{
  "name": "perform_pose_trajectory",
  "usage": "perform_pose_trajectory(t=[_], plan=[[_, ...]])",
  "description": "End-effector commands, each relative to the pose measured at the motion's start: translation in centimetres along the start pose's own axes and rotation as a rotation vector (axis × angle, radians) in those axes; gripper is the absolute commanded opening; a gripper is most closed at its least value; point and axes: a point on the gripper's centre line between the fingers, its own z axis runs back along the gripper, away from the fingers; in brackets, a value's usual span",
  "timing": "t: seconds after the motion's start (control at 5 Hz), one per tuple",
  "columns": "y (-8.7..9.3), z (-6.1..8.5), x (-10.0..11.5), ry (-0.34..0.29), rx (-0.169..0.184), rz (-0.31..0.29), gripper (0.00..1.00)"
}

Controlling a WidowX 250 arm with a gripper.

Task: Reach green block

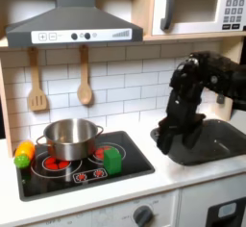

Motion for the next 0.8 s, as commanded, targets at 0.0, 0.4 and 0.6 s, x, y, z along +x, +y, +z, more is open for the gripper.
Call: perform_pose_trajectory(t=[0.0,0.4,0.6], plan=[[2.1,-0.9,3.0,-0.026,0.026,0.041,1.0],[4.4,-2.1,5.1,-0.033,0.049,0.079,1.0],[5.2,-2.5,6.0,-0.038,0.058,0.075,1.0]])
